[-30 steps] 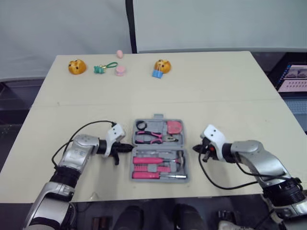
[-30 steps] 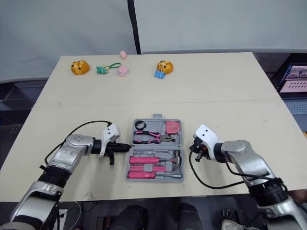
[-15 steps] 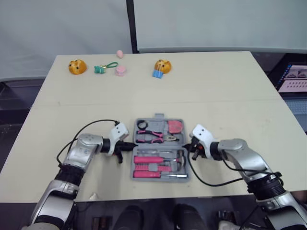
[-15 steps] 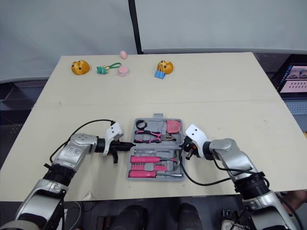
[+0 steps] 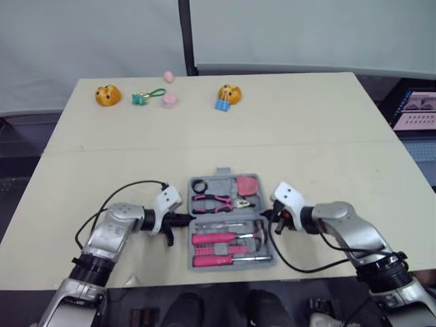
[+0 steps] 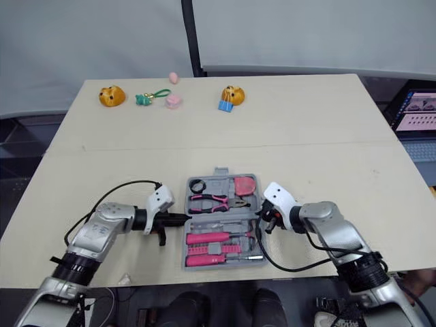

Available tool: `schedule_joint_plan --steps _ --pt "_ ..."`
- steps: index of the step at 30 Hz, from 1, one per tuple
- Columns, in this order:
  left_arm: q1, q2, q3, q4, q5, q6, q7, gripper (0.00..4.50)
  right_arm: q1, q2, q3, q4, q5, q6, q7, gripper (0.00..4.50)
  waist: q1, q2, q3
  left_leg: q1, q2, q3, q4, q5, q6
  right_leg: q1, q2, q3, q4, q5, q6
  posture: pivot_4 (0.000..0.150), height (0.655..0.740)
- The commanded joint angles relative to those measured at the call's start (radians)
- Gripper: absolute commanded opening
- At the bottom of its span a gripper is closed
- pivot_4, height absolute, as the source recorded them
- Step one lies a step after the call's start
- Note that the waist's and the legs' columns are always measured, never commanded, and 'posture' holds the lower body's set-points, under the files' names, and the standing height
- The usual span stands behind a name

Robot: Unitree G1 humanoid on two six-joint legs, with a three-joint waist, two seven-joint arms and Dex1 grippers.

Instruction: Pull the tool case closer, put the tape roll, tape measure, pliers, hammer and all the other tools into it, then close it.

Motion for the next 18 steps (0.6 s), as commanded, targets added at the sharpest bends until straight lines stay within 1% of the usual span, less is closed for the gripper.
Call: schedule_joint_plan --steps 1,18 --pt "0.026 0.007 -0.019 -0.028 -0.011 0.02 -0.004 0.0 0.006 -0.006 -0.007 -0.078 0.033 0.008 0.031 0.06 0.0 0.0 0.0 0.0 0.0 0.0 0.0 0.0 0.0 0.0 0.0 0.0 0.0 0.0 0.0 0.15 0.7121" --pt "0.065 0.019 -0.022 -0.088 -0.026 0.067 0.0 0.0 0.043 -0.03 0.007 -0.164 0.058 0.065 0.052 0.06 -0.001 0.0 0.0 0.0 0.0 0.0 -0.001 0.0 0.0 0.0 0.0 0.0 -0.001 0.0 0.0 0.15 0.7121"
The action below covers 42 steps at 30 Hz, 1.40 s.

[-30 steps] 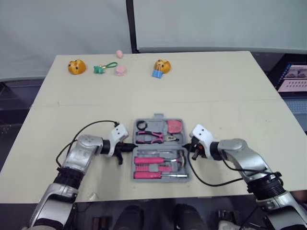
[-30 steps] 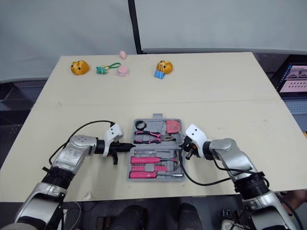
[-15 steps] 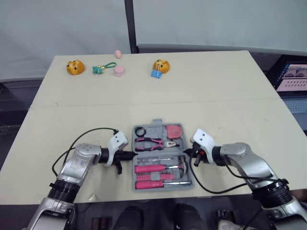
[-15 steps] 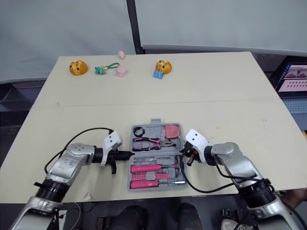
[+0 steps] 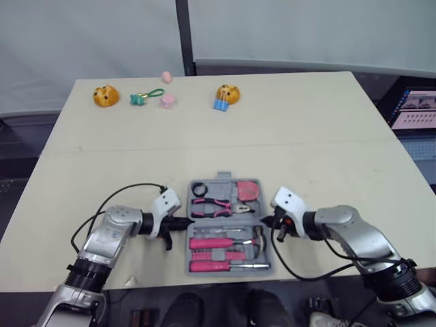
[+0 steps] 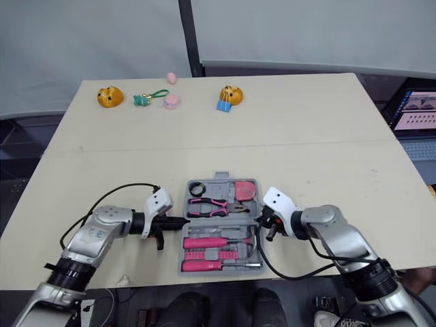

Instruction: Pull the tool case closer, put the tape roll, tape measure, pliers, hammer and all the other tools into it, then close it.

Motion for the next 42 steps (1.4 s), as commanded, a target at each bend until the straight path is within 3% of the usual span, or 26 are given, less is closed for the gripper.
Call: schedule_joint_plan --steps 1,28,34,37,42 --pt "0.029 0.004 -0.023 -0.032 -0.018 0.023 -0.009 0.0 0.004 0.002 0.008 -0.064 0.033 -0.001 0.029 0.06 0.0 0.0 0.0 0.0 0.0 0.0 0.0 0.0 0.0 0.0 0.0 0.0 0.0 0.0 0.0 0.15 0.7121" --pt "0.056 0.026 -0.025 -0.054 -0.03 0.049 0.005 0.0 0.01 0.0 0.017 -0.085 0.045 0.019 0.036 0.06 0.0 0.0 0.0 0.0 0.0 0.0 0.0 0.0 0.0 0.0 0.0 0.0 -0.001 0.0 0.0 0.15 0.7121" --pt "0.061 0.089 0.056 -0.043 -0.045 0.057 0.015 0.0 0.049 -0.063 -0.054 -0.129 0.059 0.027 0.038 0.06 0.0 0.0 0.0 0.0 0.0 0.0 -0.001 0.0 0.0 0.0 0.0 0.0 -0.001 0.0 0.0 0.15 0.7121" --pt "0.092 0.2 0.172 -0.093 -0.127 0.094 -0.048 0.0 0.095 -0.147 -0.158 -0.209 0.117 0.05 0.066 0.06 -0.004 0.0 0.002 0.0 0.002 0.0 -0.001 0.0 -0.001 -0.001 0.0 0.0 -0.002 0.0 0.0 0.15 0.7121" --pt "0.161 0.304 0.352 -0.324 -0.419 0.301 -0.175 0.0 0.111 -0.223 -0.315 -0.248 0.221 0.088 0.095 0.06 -0.001 -0.001 0.003 -0.001 0.007 0.001 -0.002 -0.001 -0.001 -0.001 0.0 0.0 -0.003 0.0 -0.001 0.15 0.7121"
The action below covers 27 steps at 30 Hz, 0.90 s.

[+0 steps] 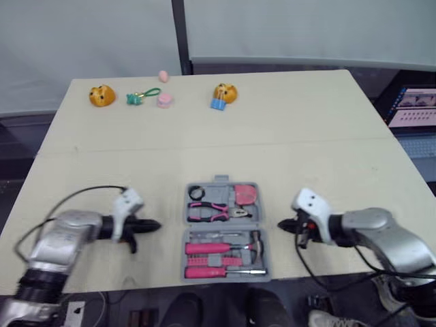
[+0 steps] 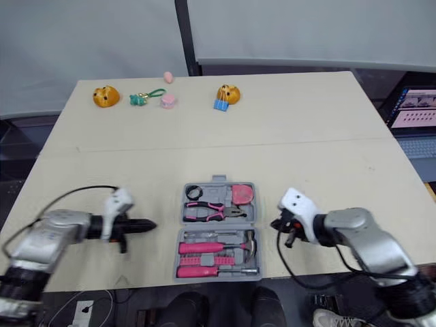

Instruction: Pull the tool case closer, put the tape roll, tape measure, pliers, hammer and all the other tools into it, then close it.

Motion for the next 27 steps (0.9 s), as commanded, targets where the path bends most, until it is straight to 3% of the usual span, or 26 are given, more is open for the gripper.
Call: schedule_joint_plan --steps 1,4,8,18,27 --pt "0.04 0.031 0.102 -0.213 -0.222 0.144 -0.075 0.0 -0.02 -0.031 -0.098 -0.043 0.079 0.022 0.034 0.06 0.006 0.0 0.0 0.0 0.0 -0.001 0.0 0.0 0.0 0.001 0.0 0.0 -0.001 0.0 0.0 0.15 0.7121" --pt "0.111 0.045 0.122 -0.355 -0.276 0.124 -0.083 0.0 -0.057 -0.053 -0.123 -0.022 0.114 0.035 0.041 0.06 0.007 0.001 0.001 0.0 0.0 -0.001 0.0 0.0 0.0 0.001 -0.001 0.0 -0.002 0.0 0.0 0.15 0.7121" --pt "0.226 -0.005 0.037 -0.457 -0.215 -0.012 -0.037 0.0 -0.141 -0.039 -0.094 0.039 0.137 0.047 0.033 0.06 0.003 0.003 0.003 0.0 0.001 0.0 0.0 0.0 0.0 0.001 0.0 0.0 -0.004 0.0 0.0 0.15 0.7121" --pt "0.289 -0.171 -0.204 -0.224 0.077 -0.451 0.065 0.0 -0.252 0.027 0.016 0.203 0.092 -0.019 0.022 0.06 0.008 0.003 0.003 0.001 0.0 0.001 0.0 0.0 0.0 0.001 0.0 0.0 -0.004 0.0 -0.001 0.15 0.7121" --pt "0.282 -0.2 -0.249 -0.137 0.096 -0.495 0.074 0.0 -0.293 0.068 0.016 0.288 0.087 -0.034 0.007 0.06 0.008 0.003 0.003 0.001 0.001 0.001 0.0 0.0 0.0 0.001 0.0 -0.001 -0.001 0.0 0.0 0.15 0.7121"
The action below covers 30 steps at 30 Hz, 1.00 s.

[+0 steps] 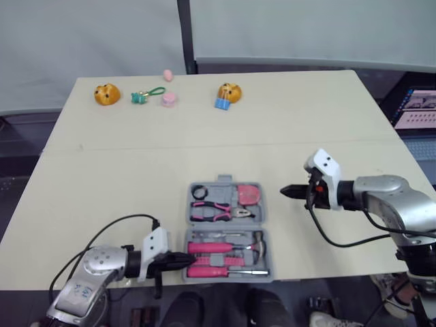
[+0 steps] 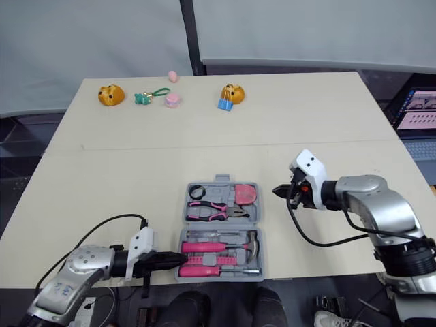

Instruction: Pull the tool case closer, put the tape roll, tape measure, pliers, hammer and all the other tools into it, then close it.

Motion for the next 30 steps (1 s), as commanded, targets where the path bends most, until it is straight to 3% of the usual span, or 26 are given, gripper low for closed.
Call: schedule_joint_plan --steps 1,15,18,25,30 --pt "-0.006 -0.015 -0.014 0.003 -0.01 -0.004 0.002 0.0 -0.021 0.008 -0.027 0.008 0.007 0.003 -0.013 0.06 0.0 0.0 0.0 0.0 0.0 0.0 0.0 0.0 0.0 0.0 0.0 0.0 0.0 0.0 0.0 0.15 0.7121" --pt "-0.031 -0.051 -0.069 0.032 -0.001 0.115 0.033 0.0 -0.133 0.092 -0.065 0.203 0.044 0.093 -0.034 0.06 -0.004 0.0 0.0 0.0 0.0 0.0 0.0 0.0 0.0 0.0 0.0 0.0 0.001 0.0 0.0 0.15 0.7121" --pt "-0.027 -0.048 -0.076 0.024 0.0 0.137 0.039 0.0 -0.166 0.117 -0.09 0.253 0.092 0.168 -0.015 0.88 -0.003 0.0 0.0 0.0 0.0 0.0 0.0 0.0 0.0 0.0 0.0 0.0 0.001 0.0 0.0 0.15 0.7121" --pt "-0.026 -0.028 -0.096 0.0 0.017 0.19 0.058 0.0 -0.218 0.188 -0.099 0.387 0.15 0.301 -0.02 4.37 -0.004 0.001 0.0 0.001 0.0 0.0 0.0 0.0 0.0 0.0 0.0 0.0 0.001 0.0 0.0 0.15 0.7121" --pt "-0.027 -0.011 -0.104 -0.004 0.024 0.202 0.066 0.0 -0.259 0.245 -0.091 0.527 0.121 0.295 -0.038 4.44 -0.01 0.001 0.0 0.001 0.0 0.0 0.0 0.0 0.0 0.0 0.0 0.0 0.001 0.0 0.0 0.15 0.7121"
